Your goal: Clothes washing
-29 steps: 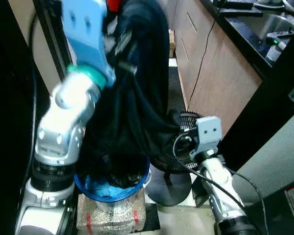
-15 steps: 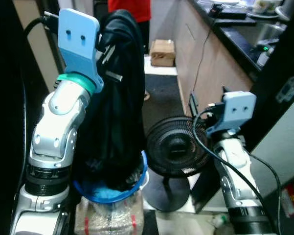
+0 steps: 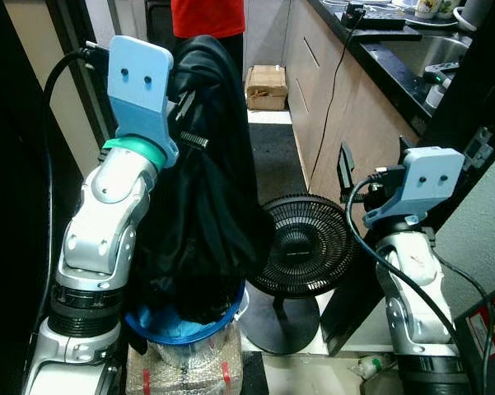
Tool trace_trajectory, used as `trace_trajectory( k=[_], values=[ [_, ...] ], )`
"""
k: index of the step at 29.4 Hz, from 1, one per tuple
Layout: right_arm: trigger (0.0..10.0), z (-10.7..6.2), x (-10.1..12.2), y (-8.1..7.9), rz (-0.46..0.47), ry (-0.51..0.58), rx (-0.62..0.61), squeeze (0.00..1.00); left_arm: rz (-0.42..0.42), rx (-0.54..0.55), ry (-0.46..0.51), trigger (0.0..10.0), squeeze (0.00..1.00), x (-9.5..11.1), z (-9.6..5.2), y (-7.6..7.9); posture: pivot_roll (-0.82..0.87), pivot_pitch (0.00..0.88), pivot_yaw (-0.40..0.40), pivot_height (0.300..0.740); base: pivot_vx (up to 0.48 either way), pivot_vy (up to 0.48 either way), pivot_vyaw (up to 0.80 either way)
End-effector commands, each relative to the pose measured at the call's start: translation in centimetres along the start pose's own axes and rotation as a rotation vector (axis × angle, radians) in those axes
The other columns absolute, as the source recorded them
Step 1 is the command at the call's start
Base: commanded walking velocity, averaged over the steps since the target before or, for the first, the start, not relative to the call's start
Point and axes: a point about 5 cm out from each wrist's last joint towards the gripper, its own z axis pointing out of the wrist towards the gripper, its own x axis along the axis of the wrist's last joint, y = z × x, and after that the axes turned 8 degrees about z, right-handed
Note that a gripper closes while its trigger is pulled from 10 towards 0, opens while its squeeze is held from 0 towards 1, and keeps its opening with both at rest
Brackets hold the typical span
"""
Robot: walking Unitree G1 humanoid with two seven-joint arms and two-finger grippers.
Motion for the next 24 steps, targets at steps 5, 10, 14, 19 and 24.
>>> trace_trajectory(
  k=[5, 10, 14, 19, 24],
  values=[
    [10.0, 0.04, -0.48, 0.18, 0.019, -0.029, -0.017, 0.00, 0.004, 0.033, 0.047, 10.0, 0.00, 0.80, 0.14, -0.43, 0.07, 0.000, 0.030, 0.740, 0.000, 0.000, 0.00],
    [10.0, -0.05, -0.78, 0.30, 0.017, -0.048, -0.021, 0.00, 0.001, 0.037, 0.035, 10.0, 0.00, 0.45, 0.15, -0.38, 0.07, 0.000, 0.030, 0.740, 0.000, 0.000, 0.00],
    [10.0, -0.15, -0.83, 0.34, 0.015, -0.052, -0.023, 0.00, -0.003, 0.035, 0.031, 10.0, 0.00, 0.25, 0.14, -0.26, 0.06, 0.000, 0.035, 0.740, 0.000, 0.000, 0.00],
    [10.0, -0.10, -0.93, 0.72, 0.028, -0.062, -0.044, 0.00, -0.009, 0.031, 0.028, 10.0, 0.00, 0.11, 0.17, -0.15, 0.06, 0.000, 0.037, 0.740, 0.000, 0.000, -0.48],
    [10.0, -0.08, -1.00, 1.00, 0.049, -0.067, -0.063, 0.00, -0.012, 0.031, 0.025, 10.0, 0.00, 0.08, 0.16, -0.18, 0.06, 0.000, 0.039, 0.740, 0.000, 0.000, -0.80]
  ],
)
